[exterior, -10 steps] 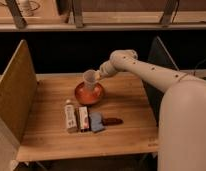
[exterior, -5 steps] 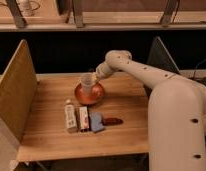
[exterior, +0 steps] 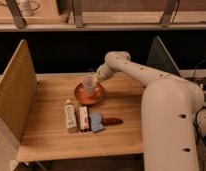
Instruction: Place the ceramic cup in the ceramic bowl
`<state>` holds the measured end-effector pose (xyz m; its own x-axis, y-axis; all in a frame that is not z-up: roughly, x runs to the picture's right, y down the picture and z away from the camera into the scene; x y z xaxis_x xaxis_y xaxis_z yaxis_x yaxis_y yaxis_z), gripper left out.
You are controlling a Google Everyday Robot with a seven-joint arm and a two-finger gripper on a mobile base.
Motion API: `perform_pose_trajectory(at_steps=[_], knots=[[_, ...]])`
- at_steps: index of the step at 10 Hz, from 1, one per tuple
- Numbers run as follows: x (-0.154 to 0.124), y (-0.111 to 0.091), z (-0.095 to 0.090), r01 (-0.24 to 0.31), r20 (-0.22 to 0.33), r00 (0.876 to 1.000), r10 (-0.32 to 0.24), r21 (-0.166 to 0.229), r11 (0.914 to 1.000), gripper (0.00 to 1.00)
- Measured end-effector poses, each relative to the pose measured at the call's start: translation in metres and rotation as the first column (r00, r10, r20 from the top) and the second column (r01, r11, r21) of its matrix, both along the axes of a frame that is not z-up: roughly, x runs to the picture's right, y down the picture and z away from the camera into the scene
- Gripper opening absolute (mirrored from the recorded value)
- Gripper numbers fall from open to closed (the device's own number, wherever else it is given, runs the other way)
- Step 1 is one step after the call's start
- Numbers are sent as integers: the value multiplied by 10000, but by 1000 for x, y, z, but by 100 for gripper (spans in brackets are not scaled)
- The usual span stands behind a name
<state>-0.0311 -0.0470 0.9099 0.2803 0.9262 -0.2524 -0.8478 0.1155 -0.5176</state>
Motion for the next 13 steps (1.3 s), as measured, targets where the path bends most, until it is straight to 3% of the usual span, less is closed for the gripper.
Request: perform_pose_trajectory(at_steps=[3, 4, 9, 13], knots=[[-4, 3, 2, 5, 29, 10000, -4, -114, 9999, 0], [-3, 4, 4, -53, -45, 10000, 52, -134, 9999, 4], [0, 12, 8, -264, -143, 9996, 258, -437, 9987, 52], [-1, 12, 8, -261, -141, 9996, 256, -437, 9987, 55]])
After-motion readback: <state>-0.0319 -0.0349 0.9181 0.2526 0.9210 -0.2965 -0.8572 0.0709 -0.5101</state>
